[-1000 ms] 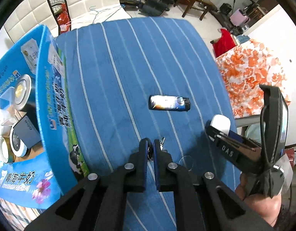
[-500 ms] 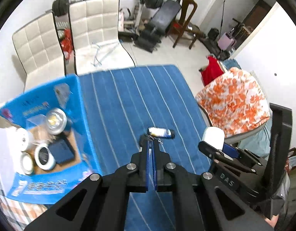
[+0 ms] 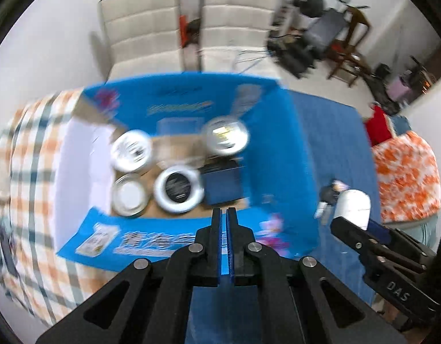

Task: Organize rigid objects
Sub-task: 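Carry the white earbud case into the blue box with the right tool and release it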

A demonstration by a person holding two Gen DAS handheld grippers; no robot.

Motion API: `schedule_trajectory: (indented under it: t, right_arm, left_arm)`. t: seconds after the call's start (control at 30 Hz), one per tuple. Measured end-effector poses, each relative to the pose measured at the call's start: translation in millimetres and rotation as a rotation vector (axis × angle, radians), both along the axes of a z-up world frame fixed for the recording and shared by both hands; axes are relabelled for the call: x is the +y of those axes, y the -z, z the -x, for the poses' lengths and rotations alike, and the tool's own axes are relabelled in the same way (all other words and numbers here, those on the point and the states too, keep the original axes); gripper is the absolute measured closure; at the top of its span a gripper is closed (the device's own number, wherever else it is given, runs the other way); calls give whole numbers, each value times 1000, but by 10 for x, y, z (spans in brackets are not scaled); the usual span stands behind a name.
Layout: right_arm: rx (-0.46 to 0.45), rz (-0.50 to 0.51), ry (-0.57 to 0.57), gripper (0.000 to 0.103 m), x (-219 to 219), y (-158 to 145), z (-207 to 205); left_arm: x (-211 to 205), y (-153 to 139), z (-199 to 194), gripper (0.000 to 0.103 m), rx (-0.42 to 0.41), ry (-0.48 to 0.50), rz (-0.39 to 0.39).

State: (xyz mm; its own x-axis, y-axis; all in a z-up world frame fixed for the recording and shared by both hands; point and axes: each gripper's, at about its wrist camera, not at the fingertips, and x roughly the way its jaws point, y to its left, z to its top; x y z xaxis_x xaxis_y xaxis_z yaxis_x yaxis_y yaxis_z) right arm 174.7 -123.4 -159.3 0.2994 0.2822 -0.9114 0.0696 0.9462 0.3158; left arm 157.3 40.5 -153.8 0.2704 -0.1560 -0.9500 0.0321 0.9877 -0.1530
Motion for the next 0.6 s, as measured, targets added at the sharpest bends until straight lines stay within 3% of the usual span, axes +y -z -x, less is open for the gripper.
schedule_trajectory:
  t: [0.17, 0.37, 0.6]
  right_arm:
    - [62, 24, -79, 56, 545, 323, -260]
    - [163, 64, -113, 56, 868, 832, -512]
    - [210, 107, -121, 63, 1053, 1084, -594]
  left_arm:
    - [366, 253, -67, 102, 53, -49, -5]
    - [555, 584, -197, 101, 116, -62, -3]
    - [605, 779, -224, 101, 157, -46, -23]
